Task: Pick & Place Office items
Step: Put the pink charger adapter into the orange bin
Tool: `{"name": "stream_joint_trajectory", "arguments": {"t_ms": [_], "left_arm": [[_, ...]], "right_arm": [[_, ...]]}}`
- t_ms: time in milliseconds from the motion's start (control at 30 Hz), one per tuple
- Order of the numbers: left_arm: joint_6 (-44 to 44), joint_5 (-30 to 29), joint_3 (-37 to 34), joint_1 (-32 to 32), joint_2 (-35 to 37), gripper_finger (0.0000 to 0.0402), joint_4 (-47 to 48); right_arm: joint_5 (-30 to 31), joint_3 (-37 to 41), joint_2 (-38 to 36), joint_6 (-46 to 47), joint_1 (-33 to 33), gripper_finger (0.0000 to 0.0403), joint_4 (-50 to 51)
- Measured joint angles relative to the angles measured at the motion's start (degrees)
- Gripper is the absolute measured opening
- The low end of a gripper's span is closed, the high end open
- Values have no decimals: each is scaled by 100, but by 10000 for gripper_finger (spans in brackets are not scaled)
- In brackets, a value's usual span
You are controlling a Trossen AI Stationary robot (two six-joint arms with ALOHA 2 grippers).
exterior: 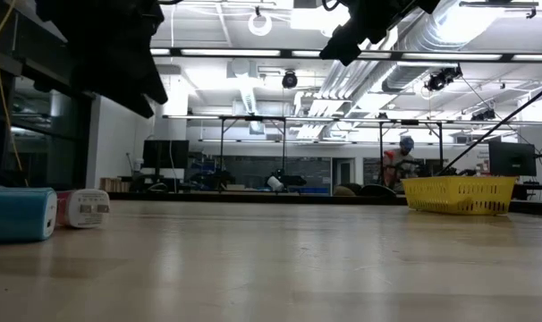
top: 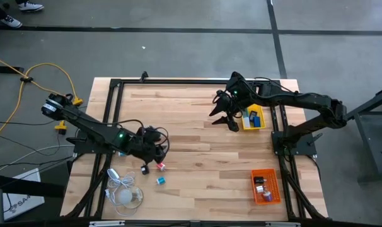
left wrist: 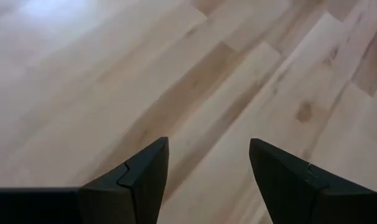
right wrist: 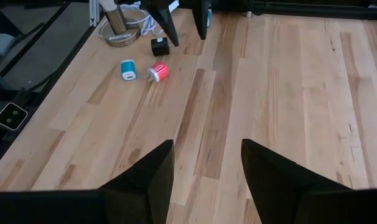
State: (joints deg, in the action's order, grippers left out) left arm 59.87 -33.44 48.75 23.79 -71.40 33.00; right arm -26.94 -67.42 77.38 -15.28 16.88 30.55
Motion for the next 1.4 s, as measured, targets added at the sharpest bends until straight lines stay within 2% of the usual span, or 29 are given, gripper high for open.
{"name": "stream_joint_trajectory", "arguments": {"t_ms": [167, 433, 667, 800, 1133, 1400], "left_arm": [[-120, 314, 8, 0, 0, 218, 6], [-1830, 1254, 81, 0, -4, 218, 72], [-3352, 1674, 79, 69, -356, 218, 168], [-3930, 1977, 79, 129, -544, 218, 90], [-4508, 2872, 76, 127, -905, 218, -77], [-4954, 2916, 74, 126, -909, 218, -49]], "right_arm": [[0, 0, 0, -1, 0, 174, 0], [7, 0, 0, -1, 0, 174, 0], [16, 0, 0, -1, 0, 174, -31], [17, -2, 0, 1, 0, 174, -70], [17, -2, 0, 0, 0, 174, -132], [4, -2, 0, -1, 0, 174, -146]]}}
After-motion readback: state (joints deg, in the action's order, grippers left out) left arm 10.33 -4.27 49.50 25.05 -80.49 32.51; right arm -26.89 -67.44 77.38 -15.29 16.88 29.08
